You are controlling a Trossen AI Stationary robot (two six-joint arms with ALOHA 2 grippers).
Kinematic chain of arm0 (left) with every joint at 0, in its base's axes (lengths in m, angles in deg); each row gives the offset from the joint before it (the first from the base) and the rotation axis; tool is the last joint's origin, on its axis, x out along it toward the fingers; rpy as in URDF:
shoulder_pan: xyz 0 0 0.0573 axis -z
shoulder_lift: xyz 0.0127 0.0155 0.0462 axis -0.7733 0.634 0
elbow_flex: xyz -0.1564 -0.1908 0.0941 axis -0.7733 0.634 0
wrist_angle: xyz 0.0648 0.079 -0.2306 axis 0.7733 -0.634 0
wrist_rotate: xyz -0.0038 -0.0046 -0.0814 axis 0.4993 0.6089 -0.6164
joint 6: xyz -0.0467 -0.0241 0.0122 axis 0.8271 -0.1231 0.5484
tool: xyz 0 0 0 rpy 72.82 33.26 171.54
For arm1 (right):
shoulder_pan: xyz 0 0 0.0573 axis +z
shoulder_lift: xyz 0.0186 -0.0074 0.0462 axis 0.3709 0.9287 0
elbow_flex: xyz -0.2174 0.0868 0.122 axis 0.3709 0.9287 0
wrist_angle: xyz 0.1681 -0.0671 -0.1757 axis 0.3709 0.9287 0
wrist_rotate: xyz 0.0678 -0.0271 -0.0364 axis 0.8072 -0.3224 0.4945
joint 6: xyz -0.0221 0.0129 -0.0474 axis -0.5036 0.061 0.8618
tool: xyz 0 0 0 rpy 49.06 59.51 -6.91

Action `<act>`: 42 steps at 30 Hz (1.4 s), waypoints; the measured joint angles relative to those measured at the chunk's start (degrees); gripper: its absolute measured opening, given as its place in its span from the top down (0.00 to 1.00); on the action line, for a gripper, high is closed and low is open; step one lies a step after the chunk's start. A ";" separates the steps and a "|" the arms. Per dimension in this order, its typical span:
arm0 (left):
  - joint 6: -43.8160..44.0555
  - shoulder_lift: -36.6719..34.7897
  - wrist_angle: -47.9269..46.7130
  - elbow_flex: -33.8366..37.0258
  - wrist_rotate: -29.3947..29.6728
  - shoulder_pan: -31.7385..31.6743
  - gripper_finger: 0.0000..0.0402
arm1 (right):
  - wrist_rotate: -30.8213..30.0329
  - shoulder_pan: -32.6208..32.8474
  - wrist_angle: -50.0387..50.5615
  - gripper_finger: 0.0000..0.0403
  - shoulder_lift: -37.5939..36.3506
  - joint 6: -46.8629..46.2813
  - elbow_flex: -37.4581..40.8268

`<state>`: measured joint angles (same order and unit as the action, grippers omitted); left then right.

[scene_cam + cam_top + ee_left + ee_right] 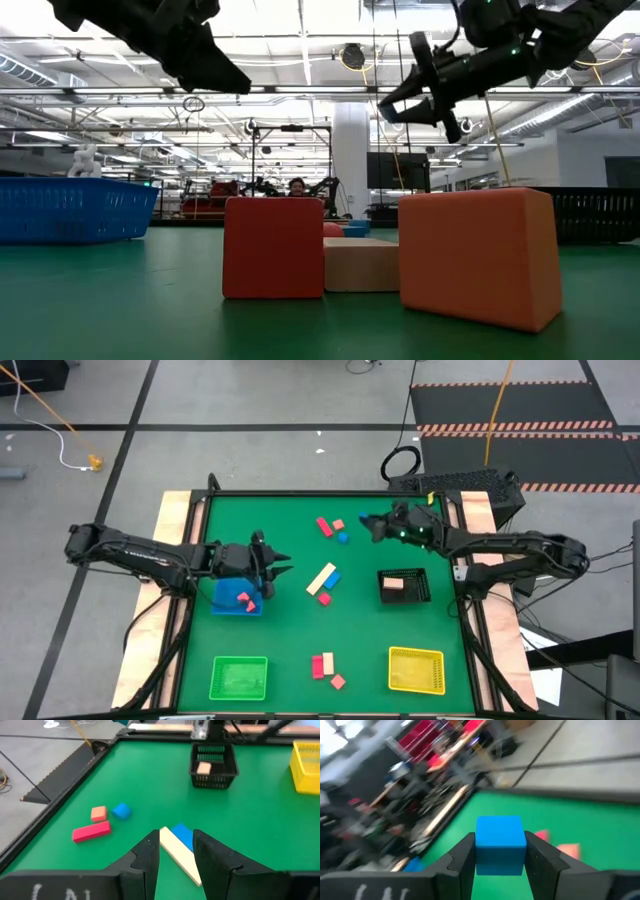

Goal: Sort & place blocks by color
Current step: Put the top right blue block into the yellow bin

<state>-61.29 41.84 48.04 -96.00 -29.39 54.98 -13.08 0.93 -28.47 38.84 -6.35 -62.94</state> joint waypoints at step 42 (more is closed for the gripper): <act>-1.48 5.56 -0.97 0.02 0.18 -3.58 0.71 | 17.61 61.02 22.12 0.69 -0.02 -91.26 -0.07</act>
<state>-62.77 47.39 47.06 -95.98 -29.22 51.41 4.53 61.95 -6.35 38.82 -97.61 -63.00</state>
